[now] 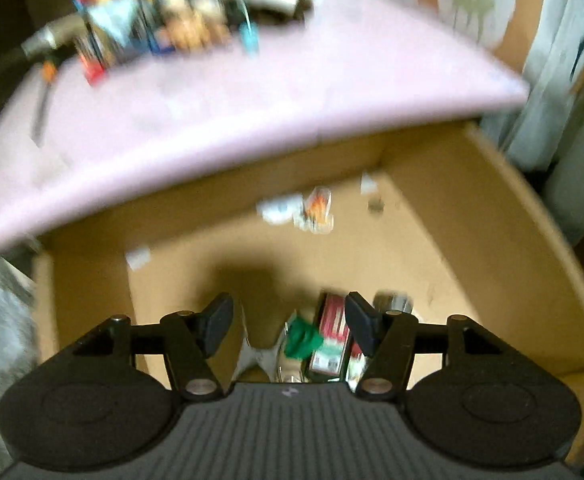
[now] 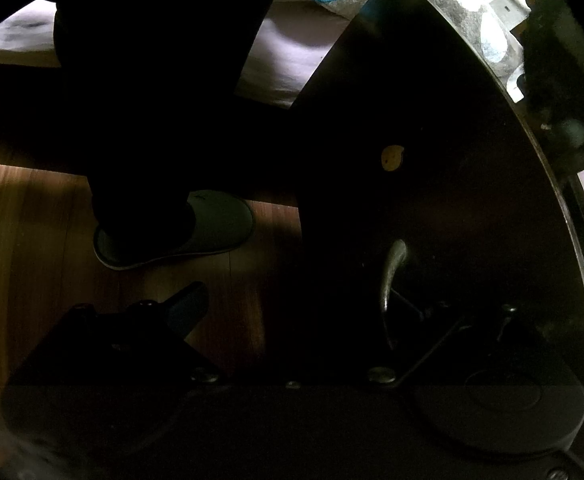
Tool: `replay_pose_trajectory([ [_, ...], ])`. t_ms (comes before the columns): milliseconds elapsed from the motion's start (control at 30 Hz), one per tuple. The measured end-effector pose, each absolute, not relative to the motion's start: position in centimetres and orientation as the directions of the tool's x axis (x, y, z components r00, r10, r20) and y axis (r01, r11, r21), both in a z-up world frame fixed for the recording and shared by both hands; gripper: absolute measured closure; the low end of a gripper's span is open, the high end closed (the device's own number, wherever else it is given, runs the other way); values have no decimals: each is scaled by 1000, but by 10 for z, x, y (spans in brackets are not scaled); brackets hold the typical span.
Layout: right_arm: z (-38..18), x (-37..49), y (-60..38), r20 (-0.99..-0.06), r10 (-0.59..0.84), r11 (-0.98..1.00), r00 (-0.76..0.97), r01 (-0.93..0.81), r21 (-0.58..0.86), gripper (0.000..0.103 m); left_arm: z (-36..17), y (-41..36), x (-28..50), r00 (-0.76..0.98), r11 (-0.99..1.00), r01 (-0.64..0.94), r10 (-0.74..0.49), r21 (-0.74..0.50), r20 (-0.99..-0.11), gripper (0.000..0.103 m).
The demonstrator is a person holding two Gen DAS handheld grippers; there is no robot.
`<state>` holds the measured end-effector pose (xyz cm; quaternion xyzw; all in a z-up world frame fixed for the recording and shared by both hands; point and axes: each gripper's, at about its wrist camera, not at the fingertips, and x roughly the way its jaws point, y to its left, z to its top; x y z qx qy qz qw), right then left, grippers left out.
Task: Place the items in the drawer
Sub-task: 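Move the left tool back over the pile on the pink top, then grasp the round wooden disc with black character using the left tool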
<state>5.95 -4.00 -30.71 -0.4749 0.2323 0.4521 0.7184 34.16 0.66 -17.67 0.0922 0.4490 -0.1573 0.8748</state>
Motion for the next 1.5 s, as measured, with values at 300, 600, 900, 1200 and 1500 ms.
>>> replay_pose_trajectory([
  [300,-309,60,-38,-762,430,143,484,-870,-472,7,-105,-2,362,798,919,319,-129,231,-588,42],
  [600,-308,62,-42,-758,437,135,484,-869,-477,7,-105,-19,407,828,874,335,-95,352,-552,59],
  [900,-299,63,-45,-755,443,136,483,-869,-476,7,-120,-29,434,826,819,368,-72,439,-559,68],
  [1200,-298,62,-48,-751,449,135,484,-868,-478,7,-128,-36,445,817,748,427,-78,508,-571,70],
  [1500,-297,61,-47,-750,450,132,485,-866,-482,7,-130,-38,447,806,736,442,-75,513,-588,79],
])
